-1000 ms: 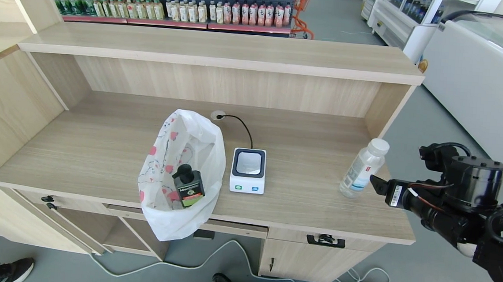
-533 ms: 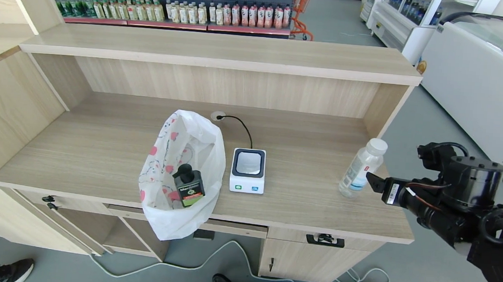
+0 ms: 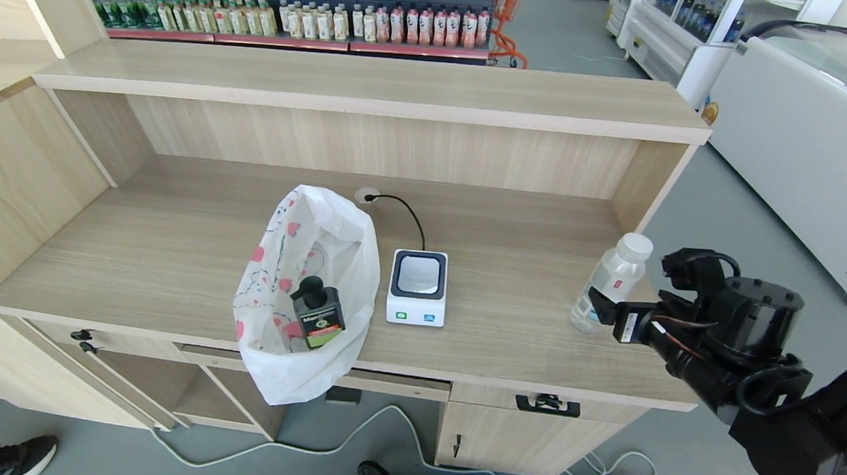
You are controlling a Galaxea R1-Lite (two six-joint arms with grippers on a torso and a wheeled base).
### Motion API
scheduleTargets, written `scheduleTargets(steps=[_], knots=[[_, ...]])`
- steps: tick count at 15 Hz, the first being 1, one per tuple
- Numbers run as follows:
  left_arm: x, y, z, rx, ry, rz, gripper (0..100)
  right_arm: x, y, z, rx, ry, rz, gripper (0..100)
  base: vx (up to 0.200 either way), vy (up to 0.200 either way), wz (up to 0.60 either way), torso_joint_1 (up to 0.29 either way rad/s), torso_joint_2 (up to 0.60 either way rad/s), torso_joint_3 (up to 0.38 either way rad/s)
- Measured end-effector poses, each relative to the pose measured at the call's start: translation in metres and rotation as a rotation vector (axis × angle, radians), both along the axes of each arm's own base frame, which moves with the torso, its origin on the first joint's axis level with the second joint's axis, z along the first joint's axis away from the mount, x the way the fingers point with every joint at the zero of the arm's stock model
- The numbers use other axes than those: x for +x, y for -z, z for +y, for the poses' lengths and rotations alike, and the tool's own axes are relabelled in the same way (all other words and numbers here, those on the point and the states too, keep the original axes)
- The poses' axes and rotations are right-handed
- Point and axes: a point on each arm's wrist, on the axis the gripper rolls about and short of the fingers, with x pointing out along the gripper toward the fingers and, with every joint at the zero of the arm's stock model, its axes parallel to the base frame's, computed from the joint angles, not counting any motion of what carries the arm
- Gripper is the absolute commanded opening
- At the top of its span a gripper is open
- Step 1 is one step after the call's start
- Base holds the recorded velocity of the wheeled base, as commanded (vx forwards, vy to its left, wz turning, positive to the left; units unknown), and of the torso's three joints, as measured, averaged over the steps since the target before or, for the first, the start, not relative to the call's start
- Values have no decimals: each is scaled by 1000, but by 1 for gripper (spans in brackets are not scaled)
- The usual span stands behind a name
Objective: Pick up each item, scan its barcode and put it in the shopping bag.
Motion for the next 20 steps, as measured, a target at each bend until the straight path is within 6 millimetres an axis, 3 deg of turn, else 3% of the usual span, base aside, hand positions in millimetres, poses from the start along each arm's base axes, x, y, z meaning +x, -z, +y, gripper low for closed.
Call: scheduleTargets(steps=[5, 20], knots=[[0, 0, 0, 0, 1, 0, 100, 16, 15, 4, -100, -45, 1, 100, 0, 0, 0, 0, 0, 0], [0, 0, 0, 0, 0, 0, 100, 60, 16, 14, -136, -99, -85, 100, 0, 0, 0, 0, 0, 0]])
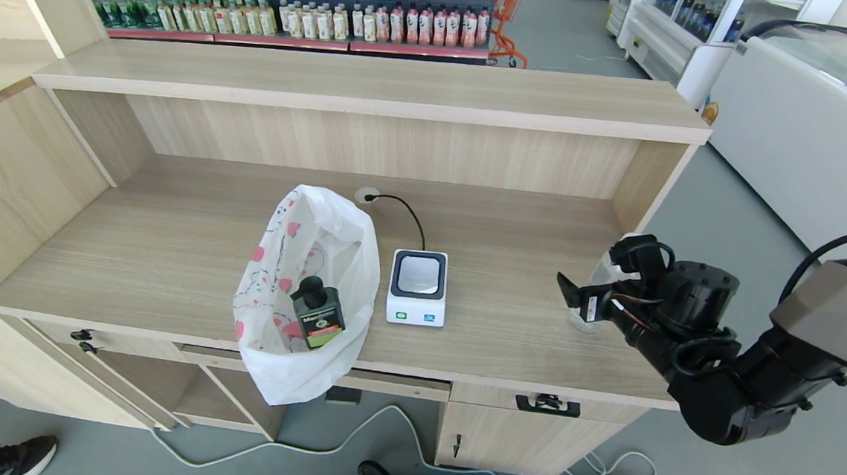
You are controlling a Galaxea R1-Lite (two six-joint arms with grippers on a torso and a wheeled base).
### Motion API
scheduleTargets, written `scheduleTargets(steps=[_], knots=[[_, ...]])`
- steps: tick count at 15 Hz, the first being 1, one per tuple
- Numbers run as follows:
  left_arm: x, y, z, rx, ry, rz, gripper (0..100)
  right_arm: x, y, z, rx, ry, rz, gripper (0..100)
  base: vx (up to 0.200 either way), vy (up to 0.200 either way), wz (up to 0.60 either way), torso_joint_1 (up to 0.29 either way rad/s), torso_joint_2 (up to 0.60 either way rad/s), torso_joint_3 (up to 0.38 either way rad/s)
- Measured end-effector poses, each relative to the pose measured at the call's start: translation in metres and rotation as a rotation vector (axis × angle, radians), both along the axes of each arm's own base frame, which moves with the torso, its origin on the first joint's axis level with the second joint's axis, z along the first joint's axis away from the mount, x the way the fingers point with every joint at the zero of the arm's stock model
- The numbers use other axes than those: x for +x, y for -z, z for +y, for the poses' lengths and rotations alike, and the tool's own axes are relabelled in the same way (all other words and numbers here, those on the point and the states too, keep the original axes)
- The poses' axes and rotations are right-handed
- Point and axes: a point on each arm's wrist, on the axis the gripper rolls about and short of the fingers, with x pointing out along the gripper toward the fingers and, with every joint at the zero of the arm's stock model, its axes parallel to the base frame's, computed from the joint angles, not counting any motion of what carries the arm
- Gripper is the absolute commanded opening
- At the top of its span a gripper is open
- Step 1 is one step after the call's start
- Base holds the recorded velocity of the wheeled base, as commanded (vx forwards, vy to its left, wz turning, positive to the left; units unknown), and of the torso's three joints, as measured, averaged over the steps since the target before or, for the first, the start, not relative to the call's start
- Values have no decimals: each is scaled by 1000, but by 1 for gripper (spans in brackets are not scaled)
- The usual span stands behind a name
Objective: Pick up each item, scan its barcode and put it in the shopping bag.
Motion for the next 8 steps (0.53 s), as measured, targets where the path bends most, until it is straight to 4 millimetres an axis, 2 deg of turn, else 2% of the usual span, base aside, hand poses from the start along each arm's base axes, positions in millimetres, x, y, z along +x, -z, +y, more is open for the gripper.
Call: scheduleTargets(steps=[1, 2, 8], knots=[[0, 0, 0, 0, 0, 0, 100, 3, 2, 0, -8, 2, -2, 100, 0, 0, 0, 0, 0, 0], [0, 0, 0, 0, 0, 0, 100, 6, 4, -1, -14, 5, -2, 0, 0, 0, 0, 0, 0, 0], [0, 0, 0, 0, 1, 0, 100, 14, 13, -10, -18, 2, 14, 0, 0, 0, 0, 0, 0, 0]])
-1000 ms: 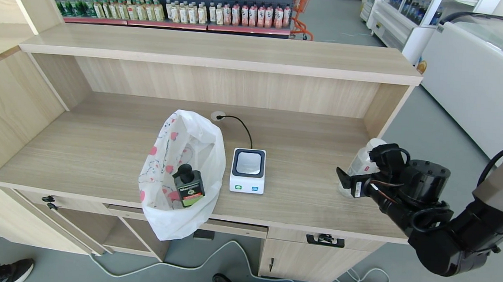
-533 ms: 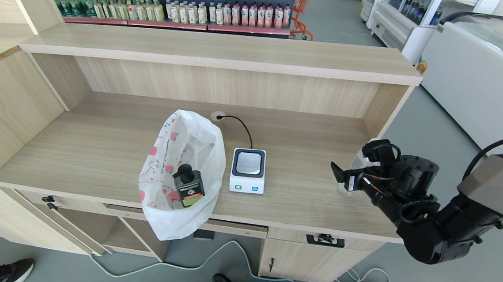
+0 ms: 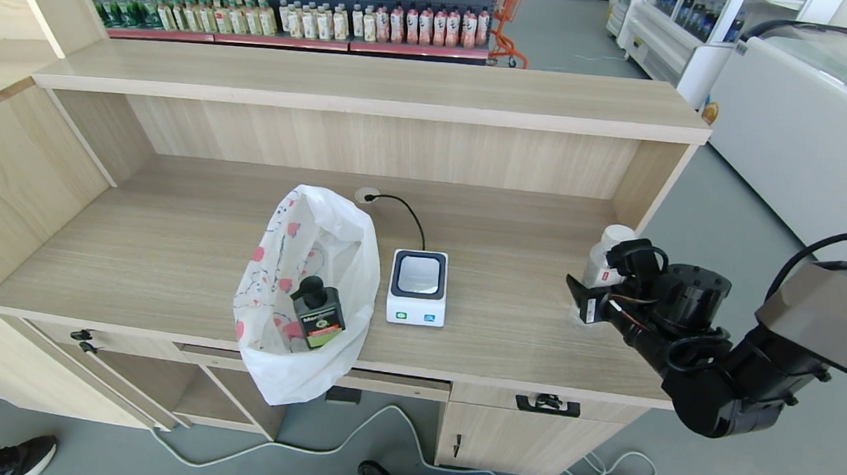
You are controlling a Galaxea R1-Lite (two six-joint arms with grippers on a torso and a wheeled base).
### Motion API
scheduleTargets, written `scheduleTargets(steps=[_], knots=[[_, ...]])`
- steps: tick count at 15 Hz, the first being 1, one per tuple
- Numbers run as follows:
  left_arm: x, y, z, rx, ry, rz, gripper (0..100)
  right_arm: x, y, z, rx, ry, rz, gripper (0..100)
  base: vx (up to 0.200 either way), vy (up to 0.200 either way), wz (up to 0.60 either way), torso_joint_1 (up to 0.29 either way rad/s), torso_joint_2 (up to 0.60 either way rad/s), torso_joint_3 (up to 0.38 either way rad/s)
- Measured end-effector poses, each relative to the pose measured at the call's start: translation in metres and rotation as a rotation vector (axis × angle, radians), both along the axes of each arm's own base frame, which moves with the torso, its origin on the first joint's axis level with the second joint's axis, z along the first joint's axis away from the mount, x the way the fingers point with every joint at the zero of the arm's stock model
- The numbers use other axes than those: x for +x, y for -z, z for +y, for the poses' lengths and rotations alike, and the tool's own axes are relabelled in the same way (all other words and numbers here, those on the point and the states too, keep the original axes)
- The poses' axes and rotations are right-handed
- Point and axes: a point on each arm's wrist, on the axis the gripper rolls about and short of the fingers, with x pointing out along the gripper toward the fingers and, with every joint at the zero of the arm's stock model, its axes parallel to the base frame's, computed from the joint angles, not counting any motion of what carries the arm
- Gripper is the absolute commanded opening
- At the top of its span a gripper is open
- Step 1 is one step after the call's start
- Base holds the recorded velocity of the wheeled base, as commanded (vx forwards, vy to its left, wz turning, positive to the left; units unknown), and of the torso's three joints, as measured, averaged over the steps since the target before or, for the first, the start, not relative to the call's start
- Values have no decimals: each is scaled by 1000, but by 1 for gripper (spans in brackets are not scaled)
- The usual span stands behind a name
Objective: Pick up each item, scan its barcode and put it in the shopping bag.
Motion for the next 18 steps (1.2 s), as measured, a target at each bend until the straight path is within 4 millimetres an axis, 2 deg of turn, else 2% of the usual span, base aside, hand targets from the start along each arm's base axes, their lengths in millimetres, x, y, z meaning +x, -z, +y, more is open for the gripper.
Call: scheduleTargets(steps=[3, 7, 9, 11, 13, 15, 18], knots=[[0, 0, 0, 0, -1, 0, 100, 3, -4, -4, 2, 11, -17, 0, 0, 0, 0, 0, 0, 0], [0, 0, 0, 0, 0, 0, 100, -1, 1, -9, -75, -16, -13, 0, 0, 0, 0, 0, 0, 0], [0, 0, 0, 0, 0, 0, 100, 0, -4, -9, -52, -16, -12, 0, 0, 0, 0, 0, 0, 0], [0, 0, 0, 0, 0, 0, 100, -1, -27, -9, 22, -15, -2, 0, 0, 0, 0, 0, 0, 0], [0, 0, 0, 0, 0, 0, 100, -14, -57, -8, 123, -38, 67, 0, 0, 0, 0, 0, 0, 0], [0, 0, 0, 0, -1, 0, 100, -40, -92, 0, 250, -106, 154, 0, 0, 0, 0, 0, 0, 0], [0, 0, 0, 0, -1, 0, 100, -100, -147, 38, 433, -377, 215, 0, 0, 0, 0, 0, 0, 0]])
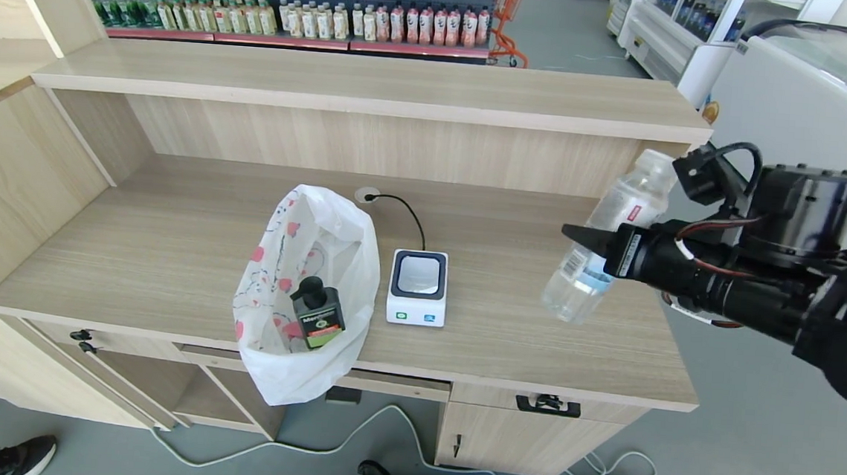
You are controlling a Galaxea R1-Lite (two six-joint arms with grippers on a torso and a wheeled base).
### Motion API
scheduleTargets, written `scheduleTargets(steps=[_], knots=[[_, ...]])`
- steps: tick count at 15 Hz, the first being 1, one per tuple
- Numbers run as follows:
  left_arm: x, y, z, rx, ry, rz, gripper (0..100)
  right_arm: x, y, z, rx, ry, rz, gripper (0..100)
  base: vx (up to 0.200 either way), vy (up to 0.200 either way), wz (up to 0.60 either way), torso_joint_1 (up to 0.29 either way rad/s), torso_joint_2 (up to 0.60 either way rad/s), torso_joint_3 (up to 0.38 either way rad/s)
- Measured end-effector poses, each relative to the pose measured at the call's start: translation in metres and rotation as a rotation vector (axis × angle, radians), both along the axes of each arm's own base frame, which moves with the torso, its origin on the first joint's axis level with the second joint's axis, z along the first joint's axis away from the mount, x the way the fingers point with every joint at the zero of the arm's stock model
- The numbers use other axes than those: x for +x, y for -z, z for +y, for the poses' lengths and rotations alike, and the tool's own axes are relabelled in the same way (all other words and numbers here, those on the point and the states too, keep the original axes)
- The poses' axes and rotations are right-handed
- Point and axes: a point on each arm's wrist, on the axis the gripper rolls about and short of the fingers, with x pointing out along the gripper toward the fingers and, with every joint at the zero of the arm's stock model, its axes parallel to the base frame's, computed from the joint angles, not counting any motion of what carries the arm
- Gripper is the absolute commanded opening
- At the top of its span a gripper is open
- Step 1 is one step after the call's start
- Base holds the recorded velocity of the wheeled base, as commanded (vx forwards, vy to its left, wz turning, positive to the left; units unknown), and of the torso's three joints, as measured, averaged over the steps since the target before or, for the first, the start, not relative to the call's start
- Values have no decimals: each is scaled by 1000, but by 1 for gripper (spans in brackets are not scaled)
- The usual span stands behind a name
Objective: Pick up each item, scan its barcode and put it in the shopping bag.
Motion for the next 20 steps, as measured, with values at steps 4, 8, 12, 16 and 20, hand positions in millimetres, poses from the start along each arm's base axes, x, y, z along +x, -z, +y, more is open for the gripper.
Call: scheduleTargets(steps=[4, 8, 12, 16, 20], knots=[[0, 0, 0, 0, 0, 0, 100, -78, -42, 29, 112, -384, -64, 0, 0, 0, 0, 0, 0, 0], [0, 0, 0, 0, 0, 0, 100, -110, -65, 39, 140, -506, -151, 0, 0, 0, 0, 0, 0, 0], [0, 0, 0, 0, 0, 0, 100, -125, -91, 40, 183, -607, -152, 0, 0, 0, 0, 0, 0, 0], [0, 0, 0, 0, 0, 0, 100, -139, -102, 41, 274, -668, -99, 0, 0, 0, 0, 0, 0, 0], [0, 0, 0, 0, 0, 0, 100, -156, -104, 33, 288, -802, -89, 0, 0, 0, 0, 0, 0, 0]])
